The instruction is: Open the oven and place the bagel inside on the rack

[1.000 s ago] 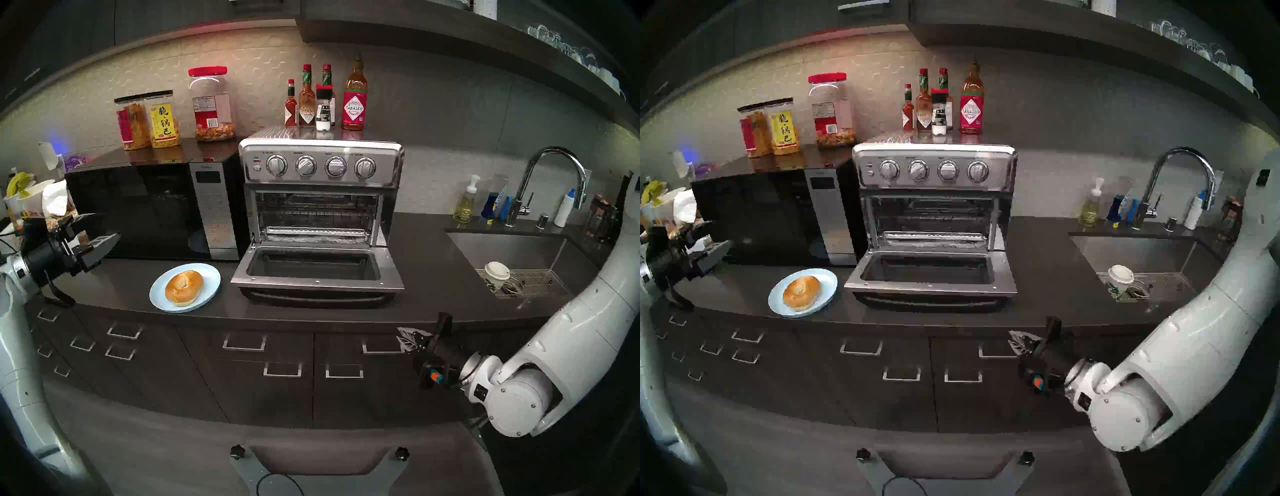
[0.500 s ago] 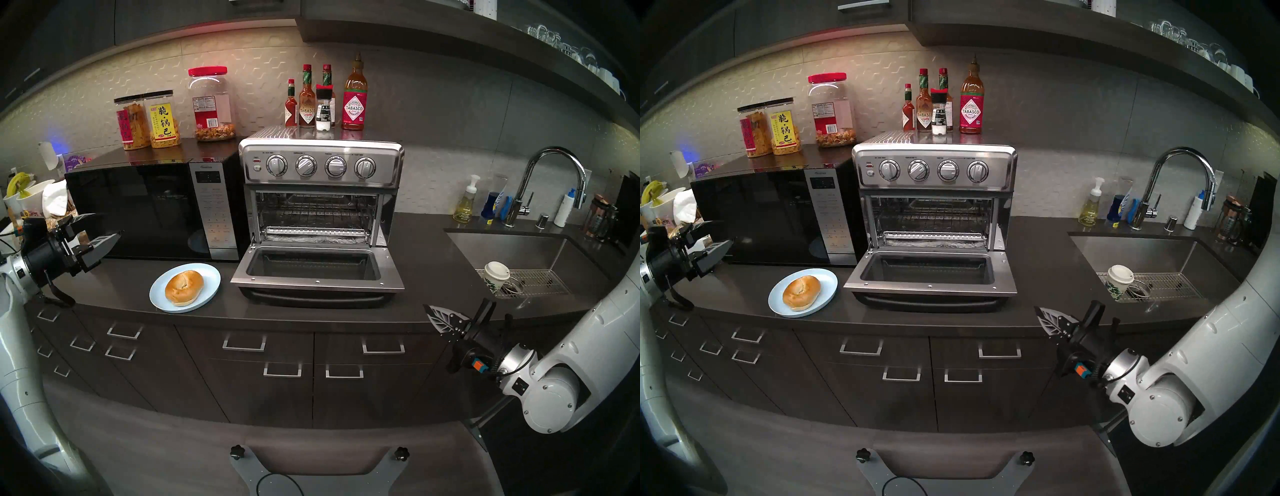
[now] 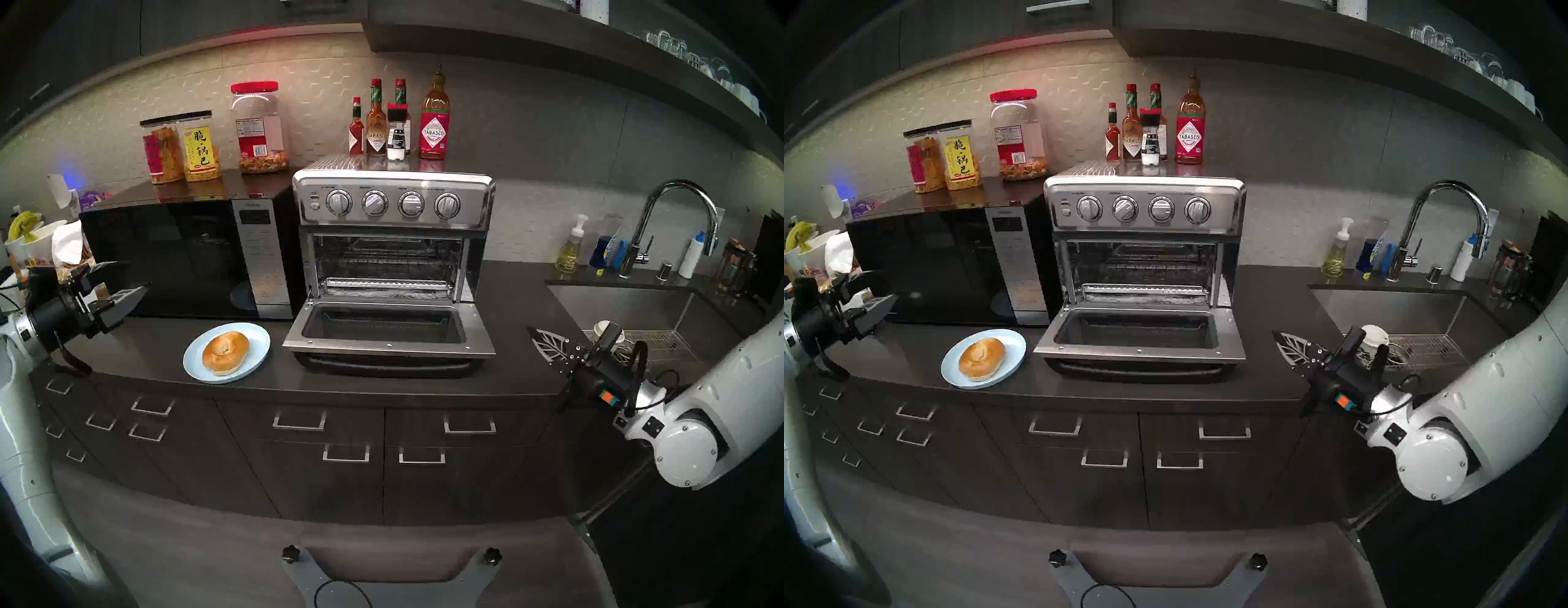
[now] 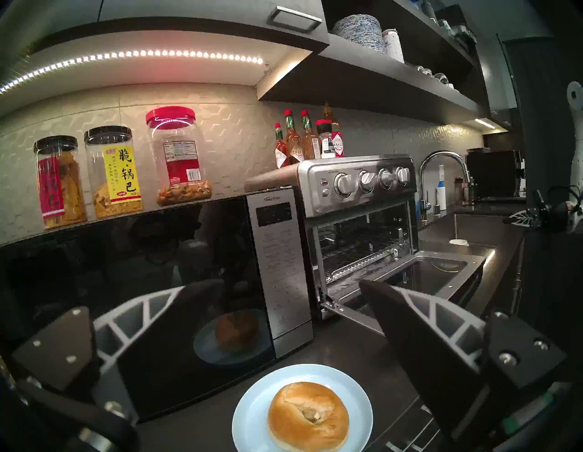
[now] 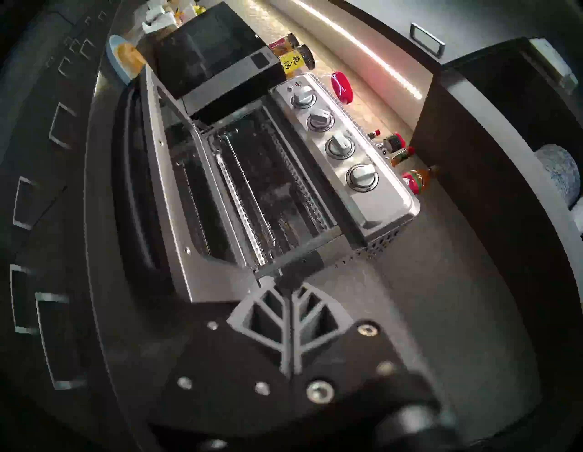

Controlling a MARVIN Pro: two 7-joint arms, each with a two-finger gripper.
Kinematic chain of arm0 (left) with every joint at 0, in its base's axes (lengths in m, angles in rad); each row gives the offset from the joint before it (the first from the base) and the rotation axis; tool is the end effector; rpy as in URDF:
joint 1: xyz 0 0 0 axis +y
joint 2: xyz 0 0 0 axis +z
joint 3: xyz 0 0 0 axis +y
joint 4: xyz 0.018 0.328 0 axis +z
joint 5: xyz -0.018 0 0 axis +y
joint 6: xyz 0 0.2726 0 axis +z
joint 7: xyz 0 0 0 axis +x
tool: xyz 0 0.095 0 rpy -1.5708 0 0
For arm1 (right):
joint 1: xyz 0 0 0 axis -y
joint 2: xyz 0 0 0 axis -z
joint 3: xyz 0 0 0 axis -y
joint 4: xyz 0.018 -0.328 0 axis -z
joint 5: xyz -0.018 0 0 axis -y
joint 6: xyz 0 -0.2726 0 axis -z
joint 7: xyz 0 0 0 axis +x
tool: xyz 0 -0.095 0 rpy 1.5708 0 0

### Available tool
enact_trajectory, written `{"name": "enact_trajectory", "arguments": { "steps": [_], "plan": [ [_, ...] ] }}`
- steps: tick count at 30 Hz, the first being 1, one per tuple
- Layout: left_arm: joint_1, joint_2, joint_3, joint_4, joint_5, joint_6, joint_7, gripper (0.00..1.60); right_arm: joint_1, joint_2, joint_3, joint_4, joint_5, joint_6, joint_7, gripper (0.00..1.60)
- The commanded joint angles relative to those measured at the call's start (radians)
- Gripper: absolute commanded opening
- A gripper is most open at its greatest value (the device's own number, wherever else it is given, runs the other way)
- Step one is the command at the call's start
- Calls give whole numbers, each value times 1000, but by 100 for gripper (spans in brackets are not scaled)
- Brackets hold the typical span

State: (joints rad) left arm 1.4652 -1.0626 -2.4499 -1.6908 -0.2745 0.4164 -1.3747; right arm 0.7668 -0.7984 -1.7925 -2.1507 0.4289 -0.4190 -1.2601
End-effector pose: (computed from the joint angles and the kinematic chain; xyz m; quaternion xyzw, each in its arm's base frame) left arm 0.2819 0.2971 -0.1413 0.6518 -0.2447 0.7025 0.1478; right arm 0.3259 -0.1259 -0.1093 0.4981 0.4942 0.6933 0.1643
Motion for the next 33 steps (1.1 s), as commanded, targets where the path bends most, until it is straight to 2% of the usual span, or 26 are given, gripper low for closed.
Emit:
{"name": "enact_trajectory", "arguments": {
  "steps": [1, 11, 15, 16, 18, 19, 25, 27, 33],
  "plan": [
    [-6, 4, -3, -10, -4, -2, -2, 160, 48, 51, 31, 32, 67, -113, 73, 0],
    [-6, 4, -3, -11, -4, -2, -2, 160, 19, 155, 120, 117, 190, -286, 202, 0],
    [-6, 3, -4, -11, -4, -2, -2, 160, -9, 205, 141, 151, 179, -359, 248, 0],
    [-6, 3, -4, -11, -4, -2, -2, 160, -13, 217, 148, 154, 192, -369, 281, 0],
    [-6, 3, -4, -12, -4, -1, -2, 160, -32, 223, 156, 179, 186, -416, 289, 0],
    [-6, 3, -4, -12, -4, -1, -2, 160, -40, 237, 165, 185, 187, -410, 307, 0],
    [-6, 3, -4, -12, -4, -1, -2, 160, -103, 246, 199, 234, 179, -521, 314, 0],
    [-6, 3, -4, -12, -4, -1, -2, 160, -120, 259, 221, 240, 159, -527, 293, 0],
    [-6, 2, -4, -12, -4, -1, -2, 160, -151, 293, 277, 232, 147, -541, 308, 0]
  ]
}}
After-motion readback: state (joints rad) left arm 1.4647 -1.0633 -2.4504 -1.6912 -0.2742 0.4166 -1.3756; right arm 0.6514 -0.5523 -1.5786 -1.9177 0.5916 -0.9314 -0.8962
